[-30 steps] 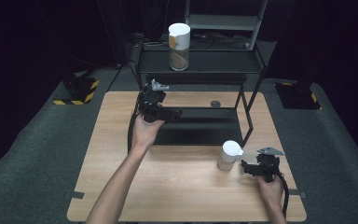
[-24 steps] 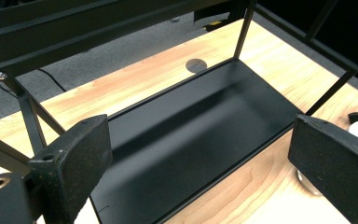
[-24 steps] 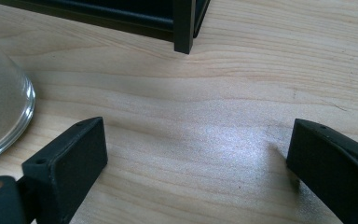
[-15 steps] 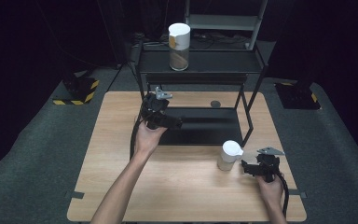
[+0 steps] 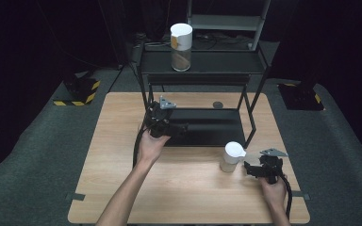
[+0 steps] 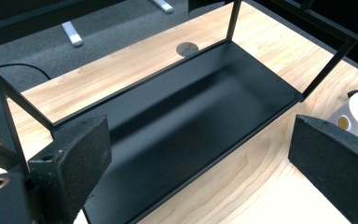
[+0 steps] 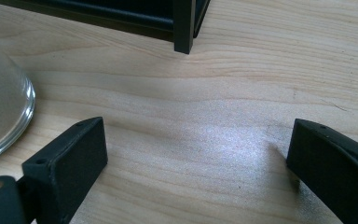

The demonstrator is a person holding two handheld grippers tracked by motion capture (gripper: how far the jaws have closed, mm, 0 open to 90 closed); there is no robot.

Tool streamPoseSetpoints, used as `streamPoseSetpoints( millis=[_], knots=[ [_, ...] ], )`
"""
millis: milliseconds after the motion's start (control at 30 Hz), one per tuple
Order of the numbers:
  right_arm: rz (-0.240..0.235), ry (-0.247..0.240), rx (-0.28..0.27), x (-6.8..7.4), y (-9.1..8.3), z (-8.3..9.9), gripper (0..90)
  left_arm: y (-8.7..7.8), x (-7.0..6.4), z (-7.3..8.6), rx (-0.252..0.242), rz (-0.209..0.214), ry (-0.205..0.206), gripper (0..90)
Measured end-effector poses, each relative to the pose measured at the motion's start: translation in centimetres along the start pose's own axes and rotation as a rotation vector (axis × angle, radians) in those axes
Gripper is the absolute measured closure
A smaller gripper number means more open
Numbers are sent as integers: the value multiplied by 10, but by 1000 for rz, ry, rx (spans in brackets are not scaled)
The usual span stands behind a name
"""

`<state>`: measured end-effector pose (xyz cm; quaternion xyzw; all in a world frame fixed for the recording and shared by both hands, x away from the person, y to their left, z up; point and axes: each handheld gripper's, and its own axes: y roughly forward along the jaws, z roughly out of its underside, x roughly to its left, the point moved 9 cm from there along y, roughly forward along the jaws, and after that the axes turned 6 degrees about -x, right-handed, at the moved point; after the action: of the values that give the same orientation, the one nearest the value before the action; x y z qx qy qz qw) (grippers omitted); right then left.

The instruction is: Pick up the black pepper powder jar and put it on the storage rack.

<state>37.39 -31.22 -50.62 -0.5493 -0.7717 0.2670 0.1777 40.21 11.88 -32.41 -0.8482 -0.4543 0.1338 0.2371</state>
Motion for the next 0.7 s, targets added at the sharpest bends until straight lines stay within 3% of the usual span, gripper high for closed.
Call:
streamPoseSetpoints(
  millis=[700],
  knots=[
    [0, 0, 0, 0, 0, 0, 43, 8, 1, 32, 10, 20, -40, 59]
  ],
)
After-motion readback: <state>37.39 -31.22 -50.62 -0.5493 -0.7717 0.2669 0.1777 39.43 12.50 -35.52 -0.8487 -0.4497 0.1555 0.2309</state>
